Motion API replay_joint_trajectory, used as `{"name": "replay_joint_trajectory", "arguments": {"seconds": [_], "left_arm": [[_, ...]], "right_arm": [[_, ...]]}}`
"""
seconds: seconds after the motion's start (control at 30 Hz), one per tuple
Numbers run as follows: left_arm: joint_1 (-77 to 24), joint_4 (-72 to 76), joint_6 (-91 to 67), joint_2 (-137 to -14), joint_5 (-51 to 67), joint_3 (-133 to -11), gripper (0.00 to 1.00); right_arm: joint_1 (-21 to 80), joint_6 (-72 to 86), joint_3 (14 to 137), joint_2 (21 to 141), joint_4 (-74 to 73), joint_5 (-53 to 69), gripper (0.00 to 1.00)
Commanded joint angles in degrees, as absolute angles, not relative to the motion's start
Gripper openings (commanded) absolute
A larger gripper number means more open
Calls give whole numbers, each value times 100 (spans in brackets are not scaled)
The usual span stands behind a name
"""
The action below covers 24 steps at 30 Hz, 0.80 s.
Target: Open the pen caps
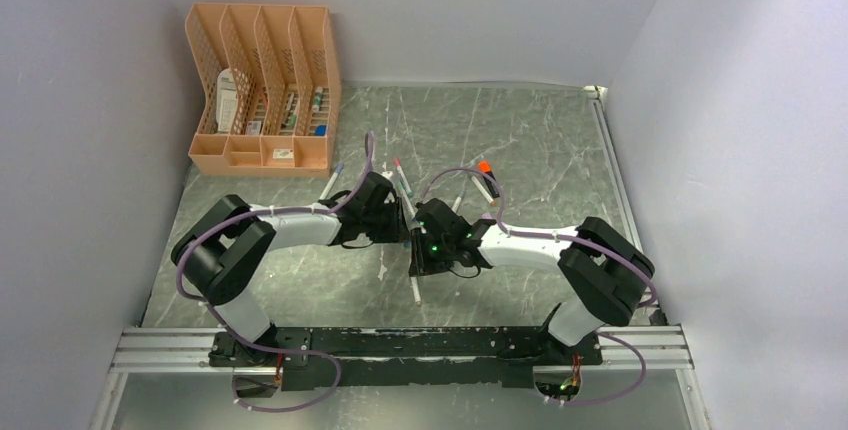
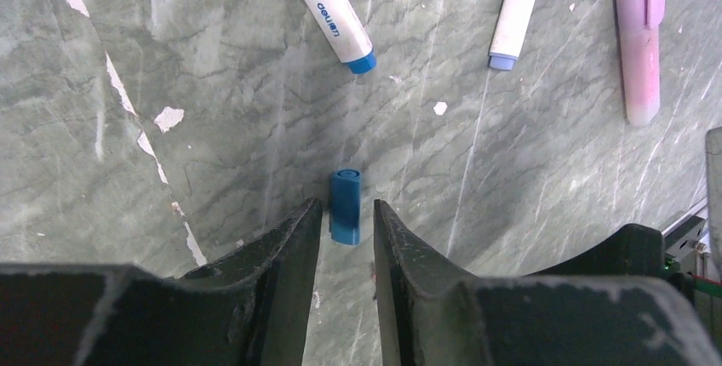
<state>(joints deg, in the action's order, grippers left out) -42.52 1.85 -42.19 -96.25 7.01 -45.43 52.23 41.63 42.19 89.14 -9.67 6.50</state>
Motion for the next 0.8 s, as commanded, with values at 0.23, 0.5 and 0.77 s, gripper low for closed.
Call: {"name": "replay_joint_trajectory", "arguments": {"seconds": [0.23, 0.5, 0.77], "left_arm": [[-4257, -733, -4136, -9385, 244, -4331, 52], [-4255, -1762, -3968, -8437, -113, -4762, 70], [-4186, -2516, -3839, -7284, -455, -5090, 100]], "right_arm": [[5242, 3987, 4453, 8793, -1446, 413, 29], [4986, 3508, 5254, 8036, -2721, -374, 40], [3693, 2629, 5783, 7754, -3254, -380, 47]]}}
